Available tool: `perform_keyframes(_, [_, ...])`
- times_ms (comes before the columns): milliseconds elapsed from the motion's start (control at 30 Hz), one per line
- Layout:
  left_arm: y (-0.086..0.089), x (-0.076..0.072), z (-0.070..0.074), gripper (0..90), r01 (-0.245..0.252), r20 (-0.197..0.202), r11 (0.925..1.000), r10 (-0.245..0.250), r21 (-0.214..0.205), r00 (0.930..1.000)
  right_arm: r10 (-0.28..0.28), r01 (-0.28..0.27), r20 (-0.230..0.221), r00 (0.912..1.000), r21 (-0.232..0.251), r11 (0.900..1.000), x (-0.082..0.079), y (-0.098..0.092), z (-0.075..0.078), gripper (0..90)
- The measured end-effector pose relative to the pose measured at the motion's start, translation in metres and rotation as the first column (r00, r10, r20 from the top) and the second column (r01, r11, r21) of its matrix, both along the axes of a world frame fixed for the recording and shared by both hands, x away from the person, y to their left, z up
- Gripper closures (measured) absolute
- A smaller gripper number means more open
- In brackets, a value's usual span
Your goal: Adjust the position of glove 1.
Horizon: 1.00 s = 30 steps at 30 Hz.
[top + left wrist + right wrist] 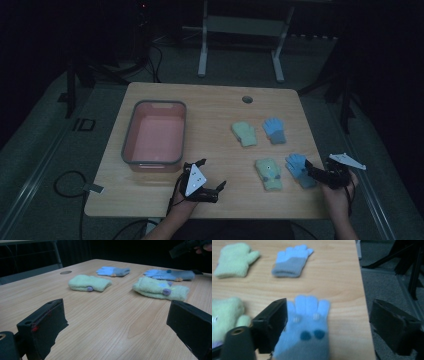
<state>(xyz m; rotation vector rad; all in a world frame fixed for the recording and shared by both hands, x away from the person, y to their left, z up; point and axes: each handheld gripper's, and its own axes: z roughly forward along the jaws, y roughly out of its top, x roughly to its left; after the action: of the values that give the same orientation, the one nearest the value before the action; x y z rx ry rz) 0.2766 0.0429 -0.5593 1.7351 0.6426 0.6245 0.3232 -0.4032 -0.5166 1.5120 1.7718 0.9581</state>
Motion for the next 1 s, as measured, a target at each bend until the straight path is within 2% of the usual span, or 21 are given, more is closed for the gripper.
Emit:
perform_keyframes(133, [0.0,0.0,0.0,2.1,-0.001,-0.001,1.0,0.001,-0.002,1.0,0.01,-0.01,0.006,0.9999,0.005,0.9999,0.006,0.002,0.009,21.6])
perform_keyframes(267, [0.0,0.0,0.0,2.1,0.001,0.0,1.0,-0.001,-0.001,1.0,0.029,-0.029,0.025,0.9993,-0.018,0.9994,0.009,0.007,0.02,27.0])
perform_keyframes(467, [0.0,0.0,0.0,2.1,0.003,-0.001,1.0,-0.003,0.001,1.0,0.085,-0.085,0.022,0.9961,-0.006,0.9964,0.02,0.015,0.036,28.6])
perform_keyframes(567, [0.0,0.0,0.0,2.1,0.003,-0.002,1.0,-0.003,0.001,1.0,0.091,-0.091,0.023,0.9955,-0.012,0.9958,0.022,0.017,0.038,28.7])
perform_keyframes(600, [0.0,0.0,0.0,2.1,0.003,-0.001,1.0,-0.003,0.002,1.0,0.119,-0.119,0.024,0.9926,-0.017,0.9928,0.026,0.023,0.043,29.1])
perform_keyframes(700, [0.0,0.0,0.0,2.1,0.004,0.0,1.0,-0.004,0.003,1.0,0.138,-0.138,0.024,0.9901,-0.027,0.9901,0.029,0.028,0.046,30.0])
perform_keyframes(800, [0.0,0.0,0.0,2.1,0.002,-0.002,1.0,-0.002,0.001,1.0,0.171,-0.17,0.023,0.9849,-0.055,0.9839,0.036,0.037,0.052,39.0])
perform_keyframes(867, [0.0,0.0,0.0,2.1,0.002,-0.001,1.0,-0.002,0.002,1.0,0.183,-0.18,0.031,0.9827,-0.066,0.9814,0.038,0.042,0.055,41.6])
perform_keyframes(1000, [0.0,0.0,0.0,2.1,0.004,-0.001,1.0,-0.004,0.001,1.0,0.208,-0.206,0.036,0.9774,-0.064,0.9765,0.045,0.051,0.061,41.8])
